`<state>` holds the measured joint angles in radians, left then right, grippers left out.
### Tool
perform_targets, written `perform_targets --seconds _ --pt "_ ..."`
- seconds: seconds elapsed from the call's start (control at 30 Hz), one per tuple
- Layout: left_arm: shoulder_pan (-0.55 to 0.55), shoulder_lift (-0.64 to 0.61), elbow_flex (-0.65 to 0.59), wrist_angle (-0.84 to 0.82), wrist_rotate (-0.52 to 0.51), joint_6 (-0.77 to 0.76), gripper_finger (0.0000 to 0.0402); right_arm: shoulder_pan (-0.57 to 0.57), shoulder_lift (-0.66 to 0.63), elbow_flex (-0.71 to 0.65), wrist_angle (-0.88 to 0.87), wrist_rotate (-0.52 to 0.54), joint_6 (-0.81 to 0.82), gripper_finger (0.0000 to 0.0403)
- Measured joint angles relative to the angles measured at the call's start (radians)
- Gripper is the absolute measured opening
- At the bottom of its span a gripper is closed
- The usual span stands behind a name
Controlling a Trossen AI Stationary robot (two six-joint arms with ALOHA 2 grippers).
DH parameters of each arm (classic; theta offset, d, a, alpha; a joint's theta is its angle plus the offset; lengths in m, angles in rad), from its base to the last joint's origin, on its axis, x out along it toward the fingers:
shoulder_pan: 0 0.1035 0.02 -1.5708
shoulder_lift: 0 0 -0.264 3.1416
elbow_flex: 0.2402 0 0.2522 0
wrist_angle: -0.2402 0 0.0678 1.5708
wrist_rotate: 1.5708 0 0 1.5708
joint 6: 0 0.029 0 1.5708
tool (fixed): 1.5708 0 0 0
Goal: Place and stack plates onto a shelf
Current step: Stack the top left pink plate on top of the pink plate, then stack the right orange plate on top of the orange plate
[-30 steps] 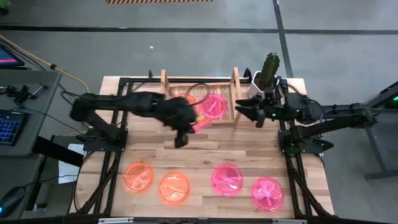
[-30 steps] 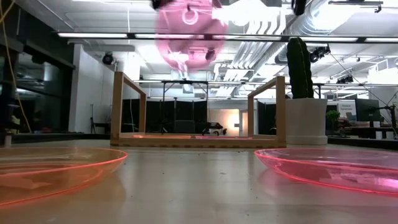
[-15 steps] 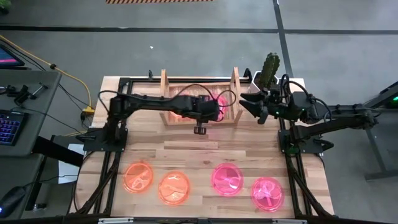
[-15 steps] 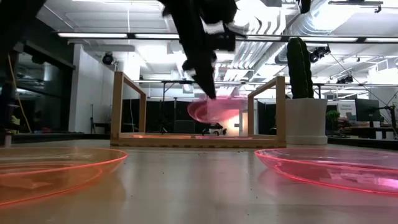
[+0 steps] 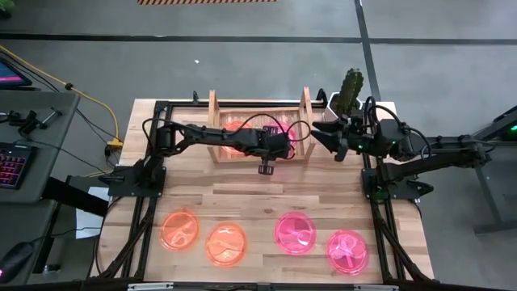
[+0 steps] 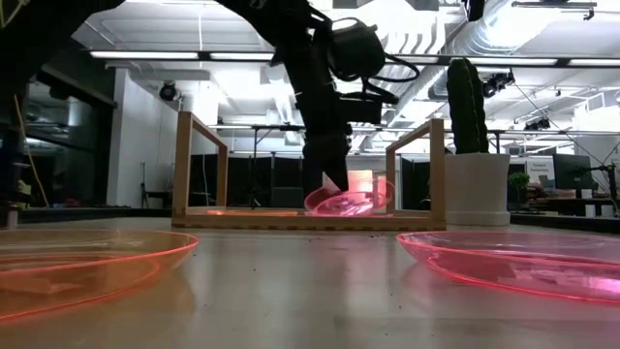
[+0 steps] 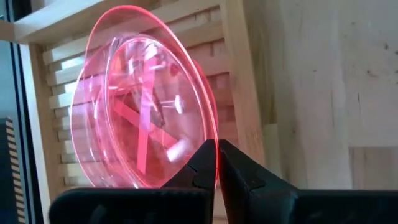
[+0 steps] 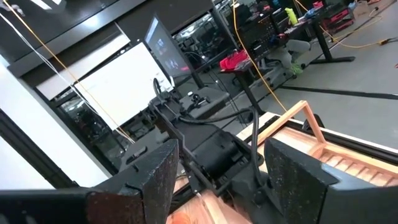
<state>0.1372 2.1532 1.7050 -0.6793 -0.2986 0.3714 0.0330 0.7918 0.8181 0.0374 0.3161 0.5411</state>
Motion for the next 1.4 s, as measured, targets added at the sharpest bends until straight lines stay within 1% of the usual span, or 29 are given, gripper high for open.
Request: perform_targets --seconds 0.2,0.4,0.5,0.57,0.6,0.7,0.77,0.83,0.9,1.07,1.13,1.2,1.3,1.4 --pt "0.010 0.000 0.000 0.052 -0.011 -0.044 0.0035 0.000 0.013 0.000 -0.005 0.000 0.000 0.0222" --pt "0.007 0.000 0.000 0.035 -0.070 -0.054 0.0094 0.000 0.037 0.000 -0.006 0.000 0.000 0.0222" --pt "0.006 -0.024 0.000 -0.018 -0.085 -0.079 0.0123 0.000 0.040 0.000 -0.007 -0.001 0.000 0.0222" --pt "0.006 -0.063 0.000 -0.072 -0.051 -0.128 0.0138 0.000 0.039 0.000 -0.006 0.000 -0.001 0.0222" --pt "0.007 -0.088 0.000 -0.107 -0.013 -0.173 0.0144 0.000 0.039 0.000 -0.007 -0.001 -0.003 0.0222" --pt "0.024 -0.170 -0.001 -0.167 0.148 -0.342 0.0156 0.000 0.039 0.000 -0.011 -0.002 -0.006 0.0222" --pt "0.026 -0.250 -0.025 -0.157 0.221 -0.450 0.0158 0.000 0.039 0.000 -0.028 -0.004 -0.006 0.0222" --pt "0.013 -0.350 -0.069 -0.082 0.245 -0.519 0.0158 0.001 0.039 0.000 -0.047 -0.008 0.018 0.0222" --pt "-0.017 -0.462 -0.138 0.023 0.251 -0.556 0.0159 0.001 0.039 0.000 -0.057 -0.027 0.045 0.0222" --pt "-0.117 -0.746 -0.380 0.371 0.251 -0.633 0.0159 0.001 0.041 0.000 -0.065 -0.074 0.056 0.0222" --pt "-0.161 -0.847 -0.487 0.501 0.228 -0.655 0.0159 0.001 0.041 0.000 -0.064 -0.077 0.061 0.0222" --pt "-0.208 -0.932 -0.578 0.595 0.190 -0.654 0.0159 0.001 0.041 0.000 -0.064 -0.078 0.060 0.0222" --pt "-0.259 -1.032 -0.673 0.654 0.104 -0.639 0.0159 0.001 0.041 0.000 -0.064 -0.078 0.039 0.0222" --pt "-0.279 -1.098 -0.722 0.667 0.021 -0.640 0.0159 0.001 0.041 0.000 -0.062 -0.078 0.035 0.0222"
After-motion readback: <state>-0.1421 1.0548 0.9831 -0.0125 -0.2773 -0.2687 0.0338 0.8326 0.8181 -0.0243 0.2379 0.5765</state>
